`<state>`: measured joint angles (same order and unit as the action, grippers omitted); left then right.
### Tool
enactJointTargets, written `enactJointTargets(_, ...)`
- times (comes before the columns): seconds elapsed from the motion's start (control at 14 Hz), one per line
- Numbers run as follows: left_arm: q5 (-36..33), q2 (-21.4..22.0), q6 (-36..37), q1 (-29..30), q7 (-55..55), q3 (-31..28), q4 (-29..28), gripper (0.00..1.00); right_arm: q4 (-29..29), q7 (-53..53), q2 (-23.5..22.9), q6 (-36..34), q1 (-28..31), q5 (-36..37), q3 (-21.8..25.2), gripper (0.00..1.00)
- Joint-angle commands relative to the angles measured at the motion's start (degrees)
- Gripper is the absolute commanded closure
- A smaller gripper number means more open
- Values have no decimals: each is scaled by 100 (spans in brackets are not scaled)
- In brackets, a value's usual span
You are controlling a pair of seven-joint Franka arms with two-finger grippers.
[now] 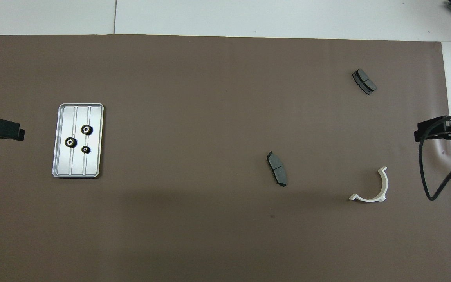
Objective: Place bearing gear from tray to pile
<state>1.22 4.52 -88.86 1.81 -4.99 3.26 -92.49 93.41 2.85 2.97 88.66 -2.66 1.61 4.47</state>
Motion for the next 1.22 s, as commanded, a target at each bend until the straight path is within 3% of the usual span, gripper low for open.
enactJointTargets(0.0,-95,391,-261,48,-28,-53,-645,0,54,-127,72,-50,20,-29,-8,0)
enactJointTargets(0.07,-95,418,-794,144,-2,-53,-882,0,54,-127,72,-50,20,-29,-8,0)
enactJointTargets(0.21,-95,296,-1124,189,16,-45,-1192,0,46,-127,72,-50,20,-29,-8,0)
enactJointTargets(0.5,-87,-503,-1922,127,147,-45,-1298,0,54,-127,72,-50,20,-29,-8,0)
enactJointTargets(0.79,-95,-1041,-2599,118,174,-53,-1446,39,46,-127,72,-50,20,-29,-8,0)
enactJointTargets(1.0,-95,-1102,-3250,109,349,-45,-1938,51,46,-127,72,-50,20,-29,-8,0)
enactJointTargets(1.15,-95,-1251,-3365,109,359,-45,-2018,54,46,-127,72,-50,20,-29,-8,0)
